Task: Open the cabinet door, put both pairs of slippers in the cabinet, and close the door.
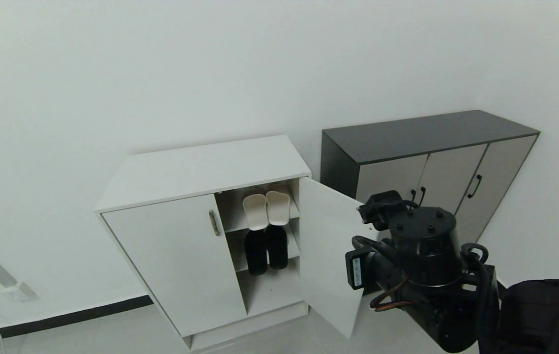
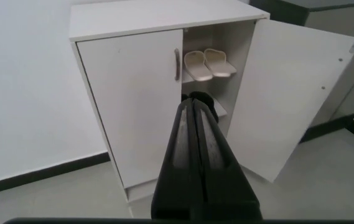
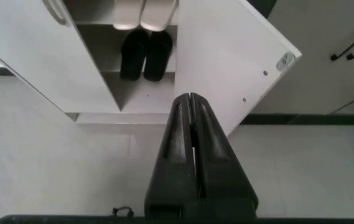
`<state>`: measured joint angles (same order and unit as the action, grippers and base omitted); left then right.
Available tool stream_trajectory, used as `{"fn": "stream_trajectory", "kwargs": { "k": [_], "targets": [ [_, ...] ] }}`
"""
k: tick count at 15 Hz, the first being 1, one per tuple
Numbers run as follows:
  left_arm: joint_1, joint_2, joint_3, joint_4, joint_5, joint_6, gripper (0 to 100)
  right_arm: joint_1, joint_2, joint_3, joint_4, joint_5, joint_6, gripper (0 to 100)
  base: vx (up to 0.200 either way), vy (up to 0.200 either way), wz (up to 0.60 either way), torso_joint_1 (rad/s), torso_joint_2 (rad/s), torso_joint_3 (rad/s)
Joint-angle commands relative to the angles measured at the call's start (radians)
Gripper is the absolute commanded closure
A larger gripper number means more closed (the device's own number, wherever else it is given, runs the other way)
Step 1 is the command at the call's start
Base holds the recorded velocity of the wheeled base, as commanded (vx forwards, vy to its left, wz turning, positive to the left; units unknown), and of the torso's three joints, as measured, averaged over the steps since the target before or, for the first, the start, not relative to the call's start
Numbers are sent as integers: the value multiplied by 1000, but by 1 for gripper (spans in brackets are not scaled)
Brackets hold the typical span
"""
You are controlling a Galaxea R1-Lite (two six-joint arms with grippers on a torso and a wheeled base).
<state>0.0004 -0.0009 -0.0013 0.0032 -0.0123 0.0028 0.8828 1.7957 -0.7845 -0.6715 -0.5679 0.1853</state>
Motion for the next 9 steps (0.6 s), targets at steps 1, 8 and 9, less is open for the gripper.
{"fn": "stream_trajectory", "kwargs": {
  "k": [1,8,9],
  "targets": [
    [1,1,0,0,0,0,100,-82,73,-78,-10,8,-4,100,0,0,0,0,0,0],
    [1,1,1,0,0,-1,100,-355,290,-424,105,163,-29,100,0,0,0,0,0,0],
    [1,1,0,0,2,-1,100,-387,335,-475,118,194,-27,100,0,0,0,0,0,0]
  ]
}}
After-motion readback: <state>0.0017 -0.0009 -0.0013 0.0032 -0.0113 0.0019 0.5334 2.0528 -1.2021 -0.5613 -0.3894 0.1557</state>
